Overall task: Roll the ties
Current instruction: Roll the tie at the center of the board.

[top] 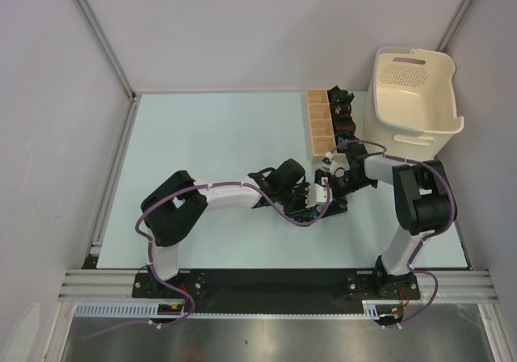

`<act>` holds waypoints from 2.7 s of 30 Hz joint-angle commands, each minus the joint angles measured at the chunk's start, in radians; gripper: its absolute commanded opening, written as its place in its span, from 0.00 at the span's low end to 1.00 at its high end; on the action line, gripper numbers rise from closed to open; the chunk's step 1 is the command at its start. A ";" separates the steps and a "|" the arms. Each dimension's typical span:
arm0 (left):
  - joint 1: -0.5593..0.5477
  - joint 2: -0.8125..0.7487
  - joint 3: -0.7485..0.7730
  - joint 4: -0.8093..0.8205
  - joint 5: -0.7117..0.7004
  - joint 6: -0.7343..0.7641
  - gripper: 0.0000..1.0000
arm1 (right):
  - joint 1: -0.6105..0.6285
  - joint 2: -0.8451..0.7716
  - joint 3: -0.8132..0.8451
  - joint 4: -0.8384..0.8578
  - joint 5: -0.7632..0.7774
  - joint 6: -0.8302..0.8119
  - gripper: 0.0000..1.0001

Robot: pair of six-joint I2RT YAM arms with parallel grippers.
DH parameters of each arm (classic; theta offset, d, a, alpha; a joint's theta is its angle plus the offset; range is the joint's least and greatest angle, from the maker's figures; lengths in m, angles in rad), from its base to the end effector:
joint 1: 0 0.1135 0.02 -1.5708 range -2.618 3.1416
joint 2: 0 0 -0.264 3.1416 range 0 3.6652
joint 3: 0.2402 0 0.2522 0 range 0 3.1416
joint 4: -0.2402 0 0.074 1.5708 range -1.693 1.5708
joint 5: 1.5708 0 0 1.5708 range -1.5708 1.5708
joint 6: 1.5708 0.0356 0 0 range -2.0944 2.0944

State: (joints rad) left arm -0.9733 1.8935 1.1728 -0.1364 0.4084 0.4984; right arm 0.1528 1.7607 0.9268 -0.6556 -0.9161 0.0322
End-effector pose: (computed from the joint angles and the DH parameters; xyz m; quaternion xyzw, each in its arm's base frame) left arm 0.2118 -0.3363 0.1667 0.6684 0.6326 -0.2651 0.2878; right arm 0.2790 0.0715 0.1363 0.0719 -0.8935 -0.4433 0.0045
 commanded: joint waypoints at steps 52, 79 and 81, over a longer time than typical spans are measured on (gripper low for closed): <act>-0.007 0.081 -0.009 -0.175 -0.023 0.025 0.16 | -0.027 0.003 -0.008 0.143 0.094 0.070 0.97; -0.005 0.098 -0.001 -0.183 -0.020 0.015 0.16 | 0.151 0.043 -0.123 0.507 -0.113 0.325 0.88; -0.005 0.096 -0.002 -0.183 -0.019 0.014 0.16 | 0.142 0.037 -0.125 0.507 -0.107 0.334 0.83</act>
State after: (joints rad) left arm -0.9421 1.9034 1.2045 -0.2424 0.3954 0.4938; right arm 0.2195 1.7824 0.8040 -0.2813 -1.0462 0.3172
